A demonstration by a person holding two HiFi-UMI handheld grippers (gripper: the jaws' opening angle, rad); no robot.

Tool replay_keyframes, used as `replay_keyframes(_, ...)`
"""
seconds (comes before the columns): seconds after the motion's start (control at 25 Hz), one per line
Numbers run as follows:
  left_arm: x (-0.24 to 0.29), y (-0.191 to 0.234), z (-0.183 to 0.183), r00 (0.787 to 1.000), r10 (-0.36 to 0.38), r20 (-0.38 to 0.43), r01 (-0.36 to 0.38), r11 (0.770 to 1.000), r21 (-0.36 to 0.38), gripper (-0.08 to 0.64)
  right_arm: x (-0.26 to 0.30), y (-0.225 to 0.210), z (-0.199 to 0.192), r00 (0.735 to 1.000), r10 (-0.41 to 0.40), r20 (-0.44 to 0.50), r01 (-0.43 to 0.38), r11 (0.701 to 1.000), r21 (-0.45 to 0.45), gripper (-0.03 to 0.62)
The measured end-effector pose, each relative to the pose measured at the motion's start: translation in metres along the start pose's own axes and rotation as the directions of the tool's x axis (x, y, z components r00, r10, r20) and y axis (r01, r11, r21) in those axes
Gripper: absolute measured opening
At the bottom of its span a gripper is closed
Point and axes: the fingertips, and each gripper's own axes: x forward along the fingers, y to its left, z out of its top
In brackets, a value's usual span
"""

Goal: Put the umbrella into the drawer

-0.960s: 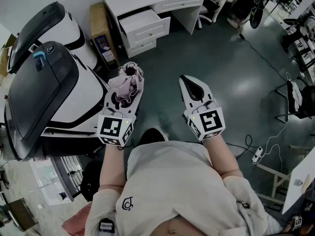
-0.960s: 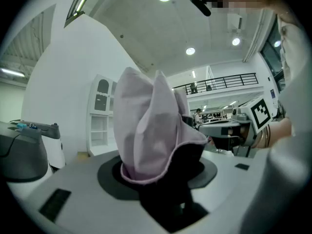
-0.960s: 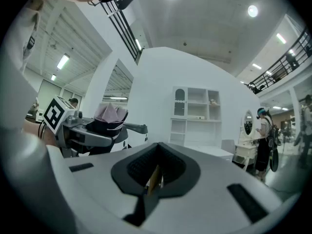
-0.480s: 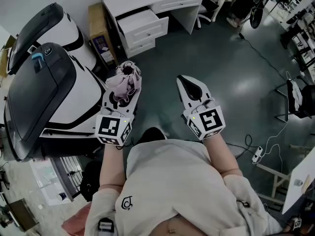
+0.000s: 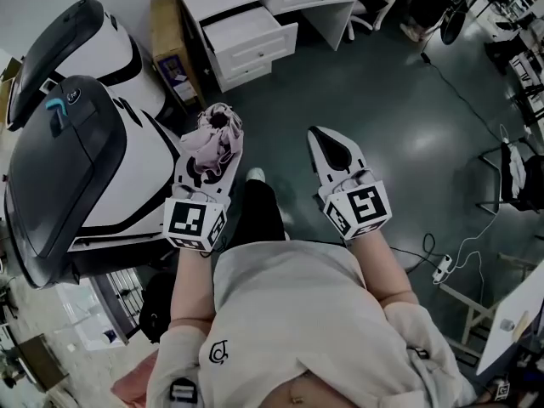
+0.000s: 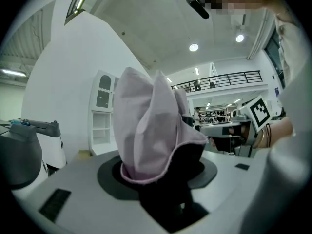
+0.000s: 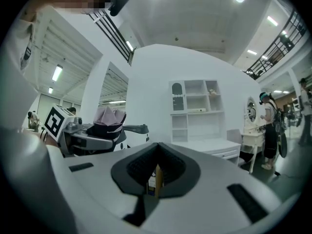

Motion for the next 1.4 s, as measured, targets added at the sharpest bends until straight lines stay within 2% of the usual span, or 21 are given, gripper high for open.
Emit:
replay_keyframes(0.2, 0.046, 0.033, 0.002, 1.000, -0.022, -0.007, 0.022, 1.000, -0.006, 0.232, 0.049, -0.024, 0.005, 1.000, -0.008, 0.000, 0.008, 0.999, -0.050, 0.006)
replay_keyframes(0.4, 0.110, 0.083, 0.018, 0.999, -0.044, 0.011, 0.044, 0.999, -0.005, 0.232, 0.113, -0.065, 0.012, 0.999, -0.046, -0.015, 0.046, 0.998, -0.046, 0.006)
replay_keyframes(0.76, 0.233, 0.185, 0.036, 0.995, -0.098, 0.002, 0.098, 0.995, -0.005, 0.232, 0.259, -0.135, 0.026, 0.996, -0.084, -0.020, 0.083, 0.995, -0.062, 0.006)
replay_keyframes(0.92, 0.281, 0.229, 0.036, 0.995, -0.098, -0.014, 0.098, 0.995, -0.010, 0.232, 0.317, -0.159, 0.024, 0.996, -0.089, -0.028, 0.088, 0.995, -0.053, 0.006)
replay_keyframes(1.12, 0.327, 0.258, 0.027, 0.994, -0.090, -0.061, 0.089, 0.996, -0.013, 0.232, 0.367, -0.185, 0.019, 0.995, -0.082, -0.053, 0.079, 0.995, -0.057, 0.006)
replay_keyframes(1.4, 0.390, 0.298, 0.014, 0.994, -0.034, -0.107, 0.033, 0.999, -0.014, 0.232, 0.437, -0.233, 0.002, 0.996, -0.018, -0.083, 0.015, 0.999, -0.043, 0.006)
